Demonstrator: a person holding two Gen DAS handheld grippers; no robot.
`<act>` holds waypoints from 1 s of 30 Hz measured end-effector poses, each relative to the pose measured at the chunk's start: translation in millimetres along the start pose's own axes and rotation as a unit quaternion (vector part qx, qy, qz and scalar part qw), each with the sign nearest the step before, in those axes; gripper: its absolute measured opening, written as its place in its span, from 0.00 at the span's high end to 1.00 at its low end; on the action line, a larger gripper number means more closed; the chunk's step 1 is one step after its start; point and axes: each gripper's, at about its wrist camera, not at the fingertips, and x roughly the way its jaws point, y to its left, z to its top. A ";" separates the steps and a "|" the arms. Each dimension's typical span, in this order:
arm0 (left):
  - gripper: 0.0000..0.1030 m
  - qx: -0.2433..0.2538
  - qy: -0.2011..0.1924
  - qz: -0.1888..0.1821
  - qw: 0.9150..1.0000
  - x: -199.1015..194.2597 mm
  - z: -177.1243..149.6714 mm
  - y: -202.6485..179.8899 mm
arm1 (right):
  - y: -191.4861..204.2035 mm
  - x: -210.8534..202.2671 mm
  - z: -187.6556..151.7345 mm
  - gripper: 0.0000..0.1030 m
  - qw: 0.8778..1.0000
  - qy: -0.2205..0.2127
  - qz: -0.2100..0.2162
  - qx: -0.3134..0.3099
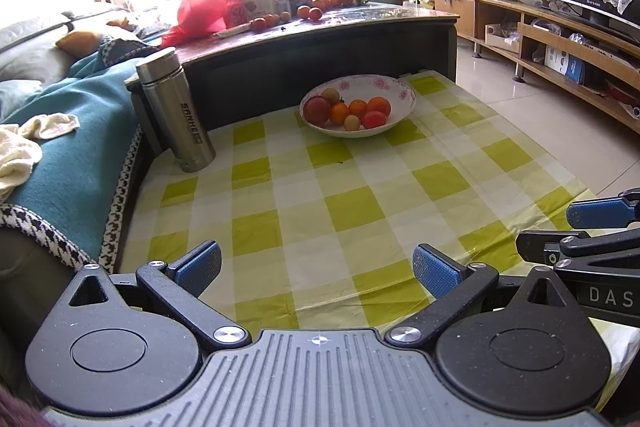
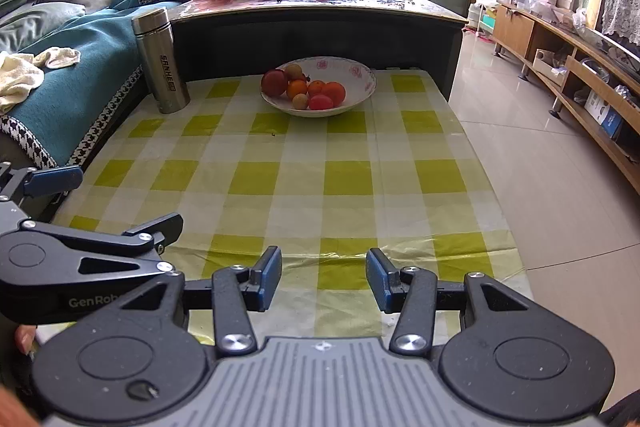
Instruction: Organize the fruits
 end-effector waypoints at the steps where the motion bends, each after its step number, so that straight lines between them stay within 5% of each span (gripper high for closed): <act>1: 0.00 0.000 0.001 0.000 1.000 0.3 -0.2 -0.2 | 0.1 0.3 -0.2 0.50 1.000 0.001 0.000 0.000; 30: 0.00 0.008 0.007 0.004 1.000 2.6 -3.3 -1.2 | 0.8 4.6 -3.2 0.50 1.000 0.012 -0.003 -0.002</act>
